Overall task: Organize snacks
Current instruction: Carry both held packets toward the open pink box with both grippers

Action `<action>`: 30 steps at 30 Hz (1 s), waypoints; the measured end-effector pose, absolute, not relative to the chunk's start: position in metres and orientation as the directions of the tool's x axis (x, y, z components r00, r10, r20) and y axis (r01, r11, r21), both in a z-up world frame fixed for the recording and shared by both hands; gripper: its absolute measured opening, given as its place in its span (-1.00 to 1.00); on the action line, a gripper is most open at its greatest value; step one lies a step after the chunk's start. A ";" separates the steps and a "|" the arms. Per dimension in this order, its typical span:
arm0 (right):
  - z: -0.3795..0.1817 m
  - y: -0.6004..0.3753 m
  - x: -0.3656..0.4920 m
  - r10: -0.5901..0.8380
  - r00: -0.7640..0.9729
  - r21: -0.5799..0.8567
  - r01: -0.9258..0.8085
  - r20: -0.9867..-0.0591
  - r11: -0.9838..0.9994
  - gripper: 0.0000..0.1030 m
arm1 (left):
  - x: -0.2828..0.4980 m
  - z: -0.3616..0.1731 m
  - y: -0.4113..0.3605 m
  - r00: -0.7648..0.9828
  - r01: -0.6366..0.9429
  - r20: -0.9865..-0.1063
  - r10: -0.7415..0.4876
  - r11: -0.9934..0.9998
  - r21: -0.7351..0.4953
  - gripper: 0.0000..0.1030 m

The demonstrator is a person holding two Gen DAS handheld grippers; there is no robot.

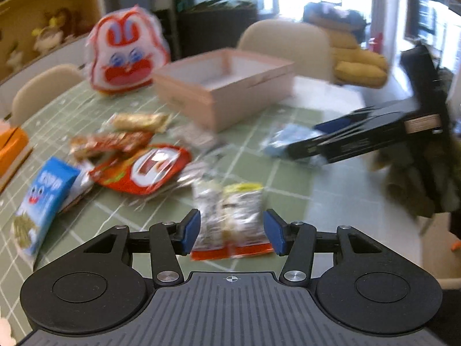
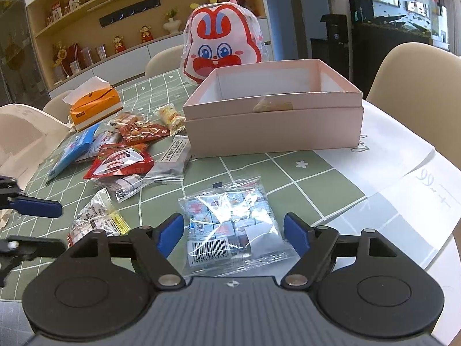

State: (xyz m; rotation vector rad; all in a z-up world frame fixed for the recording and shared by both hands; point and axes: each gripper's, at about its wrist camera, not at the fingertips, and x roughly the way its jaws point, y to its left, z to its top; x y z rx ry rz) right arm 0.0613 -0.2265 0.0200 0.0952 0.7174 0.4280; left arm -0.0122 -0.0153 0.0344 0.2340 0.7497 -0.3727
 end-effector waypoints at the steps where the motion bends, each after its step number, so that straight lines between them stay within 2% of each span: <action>1: 0.020 -0.227 0.062 0.414 0.671 0.233 -0.347 -0.615 0.909 0.50 | -0.008 0.031 -0.014 0.668 0.399 -0.705 -0.237 0.914 0.070 0.08; 14: 0.021 -0.225 0.060 0.407 0.671 0.218 -0.351 -0.619 0.911 0.53 | 0.010 0.015 -0.018 0.617 0.400 -0.699 -0.363 0.909 -0.119 0.09; 24: 0.020 -0.222 0.060 0.393 0.674 0.194 -0.354 -0.625 0.915 0.53 | -0.006 0.022 -0.037 0.607 0.475 -0.687 -0.400 0.875 -0.090 0.08; 30: 0.020 -0.222 0.060 0.393 0.674 0.193 -0.354 -0.626 0.915 0.53 | -0.015 0.016 -0.054 0.610 0.519 -0.691 -0.389 0.854 -0.022 0.10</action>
